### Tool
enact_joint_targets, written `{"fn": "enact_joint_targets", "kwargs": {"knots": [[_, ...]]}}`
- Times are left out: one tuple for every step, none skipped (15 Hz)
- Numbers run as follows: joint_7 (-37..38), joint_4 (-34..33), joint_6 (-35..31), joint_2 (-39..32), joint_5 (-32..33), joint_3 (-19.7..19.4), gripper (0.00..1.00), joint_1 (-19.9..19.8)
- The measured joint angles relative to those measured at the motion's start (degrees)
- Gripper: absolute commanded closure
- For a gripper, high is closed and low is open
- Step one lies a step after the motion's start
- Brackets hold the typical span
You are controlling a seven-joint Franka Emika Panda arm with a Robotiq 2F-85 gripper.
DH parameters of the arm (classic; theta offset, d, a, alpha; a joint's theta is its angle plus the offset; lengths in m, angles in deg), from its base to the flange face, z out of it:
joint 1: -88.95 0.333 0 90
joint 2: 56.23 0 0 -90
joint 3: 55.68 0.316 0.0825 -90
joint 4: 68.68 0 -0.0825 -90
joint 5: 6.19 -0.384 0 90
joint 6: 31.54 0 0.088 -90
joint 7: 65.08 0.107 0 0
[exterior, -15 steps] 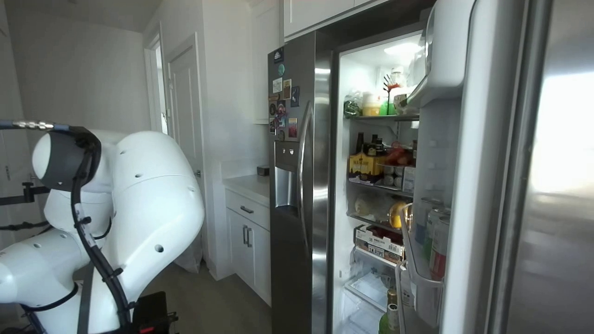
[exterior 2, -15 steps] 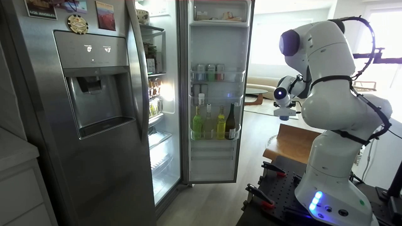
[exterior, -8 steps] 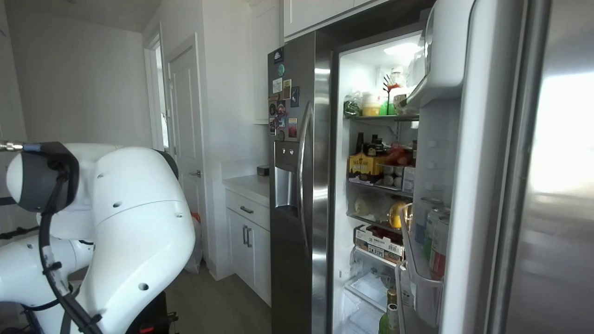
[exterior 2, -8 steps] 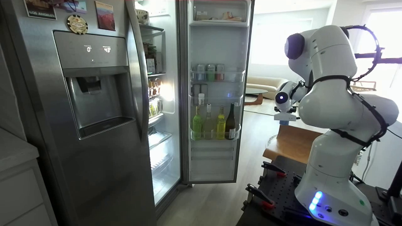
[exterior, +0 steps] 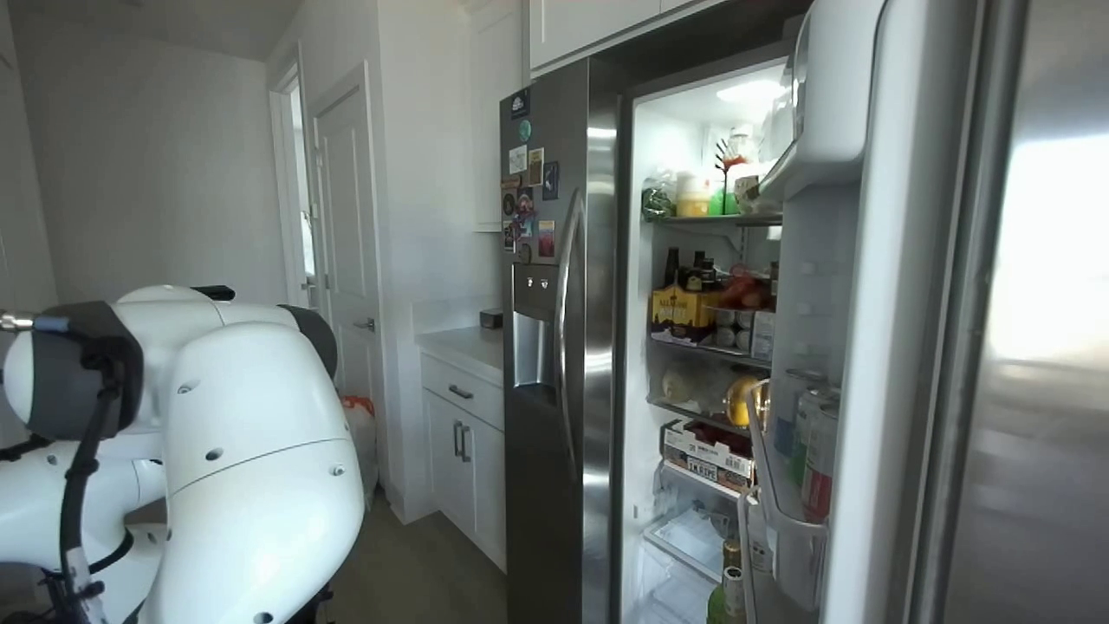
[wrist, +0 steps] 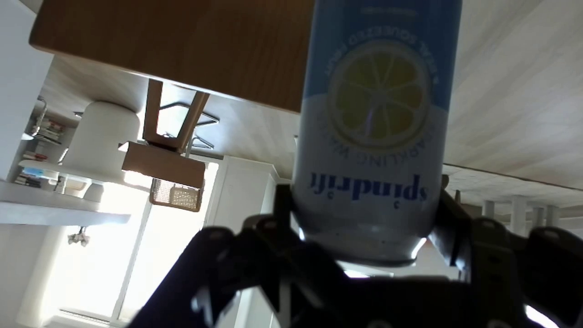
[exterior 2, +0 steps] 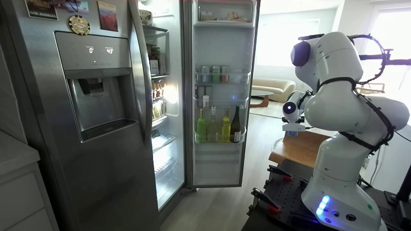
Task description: Move a soda can from the refrigerator door to the stool
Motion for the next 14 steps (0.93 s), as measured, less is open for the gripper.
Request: {"fn": "enact_joint_targets", "kwargs": {"knots": [[0.0, -0.4, 0.0, -0.7, 0.1, -0.1, 0.53, -0.1], [0.0, -0.9, 0.0, -1.4, 0.3, -0.1, 0.53, -0.1], [-0.1, -1.3, 0.0, -2.1, 0.4, -0.1, 0.53, -0.2], [-0.1, -1.8, 0.1, -2.9, 0.6, -0.1, 0.53, -0.2], [-0.1, -2.2, 0.3, -3.6, 0.8, -0.1, 0.53, -0.2], [-0.1, -2.7, 0.5, -4.4, 1.0, 0.0, 0.53, -0.2], [-0.1, -3.2, 0.6, -5.1, 1.1, 0.0, 0.53, -0.1], [-0.1, -3.6, 0.7, -5.7, 1.3, 0.0, 0.53, -0.1], [-0.1, -4.1, 0.9, -6.4, 1.6, 0.0, 0.53, -0.1], [-0.1, -4.5, 1.0, -7.0, 1.8, 0.0, 0.53, -0.1], [-0.1, -4.9, 1.1, -7.6, 2.0, 0.0, 0.53, -0.1], [-0.1, -5.3, 1.2, -8.2, 2.3, 0.0, 0.53, -0.1], [-0.1, -5.6, 1.3, -8.9, 2.5, 0.0, 0.53, -0.1], [-0.1, -5.9, 1.4, -9.5, 2.7, -0.1, 0.53, -0.2]]}}
